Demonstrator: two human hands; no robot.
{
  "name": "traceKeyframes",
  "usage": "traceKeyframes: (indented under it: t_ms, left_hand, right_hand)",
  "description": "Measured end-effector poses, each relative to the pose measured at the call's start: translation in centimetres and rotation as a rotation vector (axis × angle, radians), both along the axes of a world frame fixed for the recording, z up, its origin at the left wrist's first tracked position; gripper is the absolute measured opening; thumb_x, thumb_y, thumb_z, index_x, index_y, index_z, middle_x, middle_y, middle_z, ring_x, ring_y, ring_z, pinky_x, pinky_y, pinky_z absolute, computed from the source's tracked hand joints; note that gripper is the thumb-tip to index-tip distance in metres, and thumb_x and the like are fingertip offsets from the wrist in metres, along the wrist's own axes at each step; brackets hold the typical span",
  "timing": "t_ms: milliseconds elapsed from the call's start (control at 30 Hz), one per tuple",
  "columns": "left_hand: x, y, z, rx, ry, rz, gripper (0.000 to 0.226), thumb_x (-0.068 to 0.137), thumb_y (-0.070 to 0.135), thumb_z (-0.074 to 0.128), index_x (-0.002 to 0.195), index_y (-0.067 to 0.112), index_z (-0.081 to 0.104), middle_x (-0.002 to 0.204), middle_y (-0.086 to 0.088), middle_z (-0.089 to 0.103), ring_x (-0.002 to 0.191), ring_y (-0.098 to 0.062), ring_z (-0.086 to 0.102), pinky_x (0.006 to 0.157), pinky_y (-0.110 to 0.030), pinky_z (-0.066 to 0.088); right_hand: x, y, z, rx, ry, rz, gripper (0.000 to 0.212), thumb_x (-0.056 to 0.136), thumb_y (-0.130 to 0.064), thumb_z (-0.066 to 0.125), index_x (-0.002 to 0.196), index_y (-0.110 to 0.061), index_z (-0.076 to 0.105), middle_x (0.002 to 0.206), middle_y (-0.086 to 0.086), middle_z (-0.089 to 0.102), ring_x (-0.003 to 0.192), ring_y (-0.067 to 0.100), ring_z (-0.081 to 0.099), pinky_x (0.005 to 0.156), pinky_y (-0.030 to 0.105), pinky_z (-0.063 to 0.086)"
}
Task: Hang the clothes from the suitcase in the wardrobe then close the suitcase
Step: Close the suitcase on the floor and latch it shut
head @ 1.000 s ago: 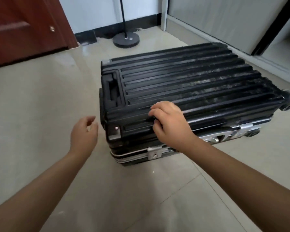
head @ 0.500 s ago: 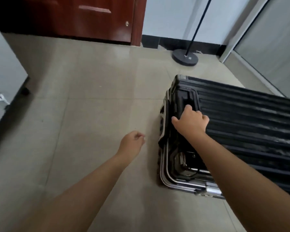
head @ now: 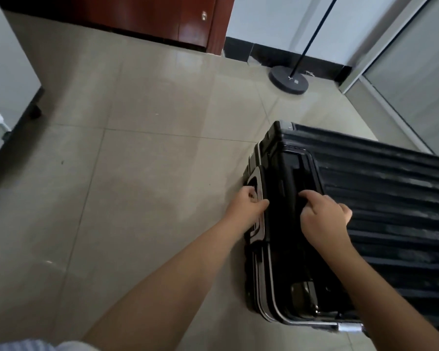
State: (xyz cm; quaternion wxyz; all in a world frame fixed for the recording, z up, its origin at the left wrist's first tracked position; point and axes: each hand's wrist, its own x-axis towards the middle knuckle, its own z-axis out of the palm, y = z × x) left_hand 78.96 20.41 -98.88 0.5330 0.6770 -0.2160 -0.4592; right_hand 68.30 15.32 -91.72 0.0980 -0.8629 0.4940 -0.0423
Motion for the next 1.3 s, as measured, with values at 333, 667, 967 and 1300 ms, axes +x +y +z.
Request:
traceKeyframes:
  t_ms: [333,667,967,1300]
  left_hand:
    - [-0.2,3.0,-1.1,-0.034,0.607,0.186,0.021,0.086,-0.006,0.038,0.074,0.010,0.044,0.052,-0.003,0.041,0.034,-0.010,0.042,0.038,-0.017,0.037]
    - [-2.4,3.4,0.6,0.026,0.431,0.227,0.030,0.089,-0.004,0.038,0.063,0.010,0.037,0.049,-0.001,0.033,0.026,-0.006,0.033,0.033,-0.011,0.029]
    - [-6.8,6.5,6.7,0.017,0.397,0.176,0.030,0.087,-0.012,0.038,0.067,0.010,0.035,0.045,0.000,0.035,0.031,-0.009,0.034,0.035,-0.016,0.033]
    - [-9.7,3.1,23.1,0.224,0.301,0.183,0.018,0.090,-0.008,0.041,0.084,0.009,0.036,0.053,-0.002,0.036,0.034,-0.010,0.036,0.038,-0.021,0.035]
  right_hand:
    - [-3.1,2.2,0.2,0.033,0.005,0.036,0.036,0.092,-0.009,0.035,0.121,-0.014,0.055,0.073,-0.013,0.044,0.089,0.008,0.043,0.101,0.024,0.008]
    - [-2.3,3.5,1.9,0.000,0.188,0.112,0.026,0.086,-0.037,0.053,0.083,-0.016,0.037,0.064,-0.008,0.030,0.102,0.019,0.049,0.103,0.039,0.020]
    - [-8.1,3.5,7.0,0.048,0.115,0.226,0.026,0.086,-0.044,0.050,0.086,-0.020,0.038,0.068,-0.011,0.033,0.103,0.015,0.048,0.104,0.035,0.018]
    - [-12.4,-1.1,19.6,0.255,0.019,0.168,0.040,0.084,-0.043,0.056,0.109,-0.012,0.049,0.086,-0.003,0.049,0.101,0.018,0.050,0.103,0.035,0.018]
